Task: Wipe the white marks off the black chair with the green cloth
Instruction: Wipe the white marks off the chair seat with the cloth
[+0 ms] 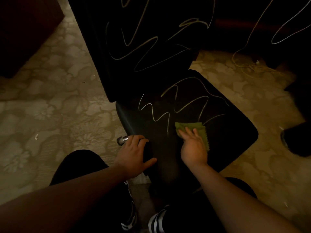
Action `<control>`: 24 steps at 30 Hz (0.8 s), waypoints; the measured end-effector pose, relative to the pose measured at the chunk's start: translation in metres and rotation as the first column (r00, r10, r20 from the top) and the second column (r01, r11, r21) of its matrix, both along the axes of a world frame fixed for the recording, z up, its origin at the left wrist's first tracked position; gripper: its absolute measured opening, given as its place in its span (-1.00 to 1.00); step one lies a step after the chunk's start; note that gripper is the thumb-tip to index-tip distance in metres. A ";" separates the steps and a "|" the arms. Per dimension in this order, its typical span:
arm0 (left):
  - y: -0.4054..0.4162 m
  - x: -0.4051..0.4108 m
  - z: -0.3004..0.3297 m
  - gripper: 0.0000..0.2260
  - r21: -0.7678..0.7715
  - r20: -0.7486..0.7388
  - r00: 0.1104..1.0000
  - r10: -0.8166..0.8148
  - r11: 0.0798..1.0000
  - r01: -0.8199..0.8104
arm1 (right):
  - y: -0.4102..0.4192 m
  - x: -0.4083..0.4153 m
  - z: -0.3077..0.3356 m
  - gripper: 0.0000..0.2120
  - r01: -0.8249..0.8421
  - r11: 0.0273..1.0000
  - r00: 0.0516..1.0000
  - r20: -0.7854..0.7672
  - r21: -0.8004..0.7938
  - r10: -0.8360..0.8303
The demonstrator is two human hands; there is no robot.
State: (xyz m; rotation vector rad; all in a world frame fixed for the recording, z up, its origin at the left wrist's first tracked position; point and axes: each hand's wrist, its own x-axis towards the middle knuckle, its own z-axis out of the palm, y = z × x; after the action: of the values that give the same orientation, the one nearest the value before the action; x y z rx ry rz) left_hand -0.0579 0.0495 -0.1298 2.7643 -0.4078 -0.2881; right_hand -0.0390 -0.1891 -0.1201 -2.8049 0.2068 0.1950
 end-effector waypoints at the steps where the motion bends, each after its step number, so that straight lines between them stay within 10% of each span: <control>1: 0.002 0.005 -0.002 -0.13 0.003 -0.001 1.000 0.009 1.000 -0.009 | 0.004 0.002 0.000 -0.39 0.014 1.000 1.000 -0.006 -0.019 -0.015; 9: 0.011 0.024 -0.017 0.07 -0.070 -0.026 0.998 0.059 0.996 -0.061 | 0.056 -0.006 0.005 -0.49 -0.651 0.747 0.750 -0.042 0.132 0.661; 20: 0.015 0.026 -0.018 -0.06 -0.113 0.012 0.991 0.132 0.985 -0.129 | 0.037 0.049 -0.010 -0.45 -0.040 0.997 0.996 0.080 0.058 0.035; 24: 0.012 0.026 -0.023 -0.08 -0.154 -0.001 0.984 0.178 0.972 -0.176 | 0.060 0.038 -0.006 -0.44 -0.178 0.984 0.983 0.053 0.030 0.176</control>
State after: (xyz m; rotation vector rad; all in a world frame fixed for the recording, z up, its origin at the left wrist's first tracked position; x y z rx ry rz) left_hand -0.0318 0.0617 -0.1524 2.6298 -0.1759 -0.1873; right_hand -0.0013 -0.1292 -0.1266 -2.7889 -0.0579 0.1665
